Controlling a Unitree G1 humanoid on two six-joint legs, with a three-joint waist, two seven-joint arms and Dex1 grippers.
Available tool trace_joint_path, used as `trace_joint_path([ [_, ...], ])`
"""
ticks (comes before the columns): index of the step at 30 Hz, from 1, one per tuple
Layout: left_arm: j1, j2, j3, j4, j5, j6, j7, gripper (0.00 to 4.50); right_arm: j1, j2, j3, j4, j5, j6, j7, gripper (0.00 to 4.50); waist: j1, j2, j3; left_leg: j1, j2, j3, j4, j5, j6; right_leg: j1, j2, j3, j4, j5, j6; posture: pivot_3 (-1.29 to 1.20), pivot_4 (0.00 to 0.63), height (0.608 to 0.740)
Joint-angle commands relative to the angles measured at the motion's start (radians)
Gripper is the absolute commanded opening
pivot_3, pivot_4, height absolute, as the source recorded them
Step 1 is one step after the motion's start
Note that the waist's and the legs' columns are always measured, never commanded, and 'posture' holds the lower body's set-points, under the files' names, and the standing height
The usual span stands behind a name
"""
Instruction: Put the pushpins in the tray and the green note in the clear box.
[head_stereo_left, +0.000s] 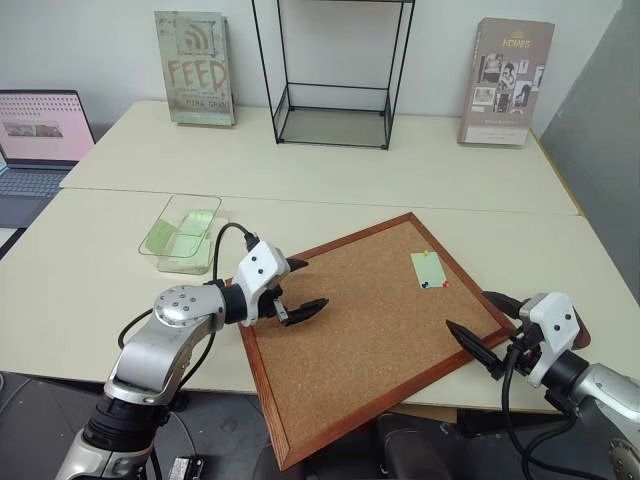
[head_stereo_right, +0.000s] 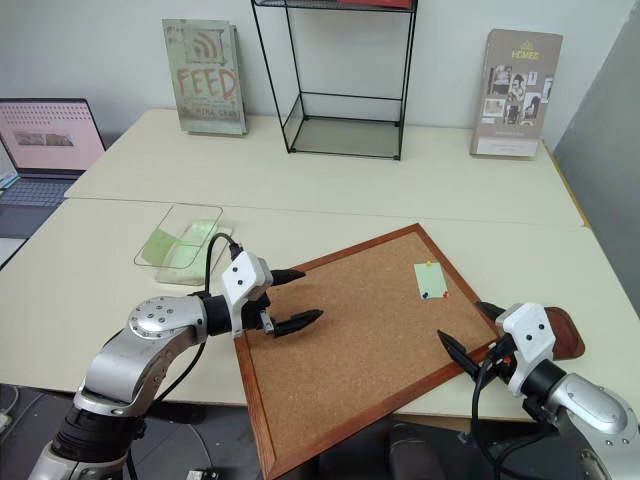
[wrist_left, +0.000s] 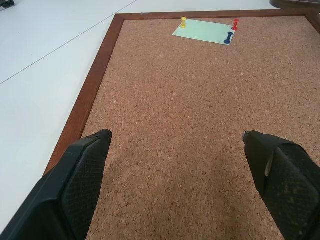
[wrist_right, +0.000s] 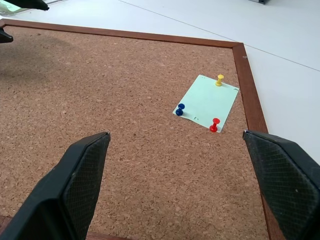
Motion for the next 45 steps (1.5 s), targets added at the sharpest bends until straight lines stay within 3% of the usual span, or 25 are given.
trace_joint_path([
  [1, -0.011, 0.003, 0.026, -0.035, -0.018, -0.015, 0.002, 4.46, -0.015, -0.011, -0.021, -0.022, 0.015, -0.001, -0.001, 4.50, 0.000, 0.000, 0.000, 0.000, 0.000, 0.000, 0.000, 0.000, 0.000, 0.000, 0.000, 0.000, 0.000, 0.000, 0.000, 0.00, 0.150, 0.740],
  [33, -0.001, -0.043, -0.052, -0.099, -0.107, 0.056, -0.039, 4.46, -0.022, 0.009, 0.033, -0.086, 0.023, 0.041, -0.044, 4.50, 0.000, 0.000, 0.000, 0.000, 0.000, 0.000, 0.000, 0.000, 0.000, 0.000, 0.000, 0.000, 0.000, 0.000, 0.000, 0.00, 0.150, 0.740],
  [45, -0.039, -0.095, -0.107, -0.014, -0.037, -0.051, -0.031, 2.52, -0.020, 0.024, 0.050, -0.108, 0.017, 0.041, -0.084, 4.50, 0.000, 0.000, 0.000, 0.000, 0.000, 0.000, 0.000, 0.000, 0.000, 0.000, 0.000, 0.000, 0.000, 0.000, 0.000, 0.00, 0.150, 0.740],
])
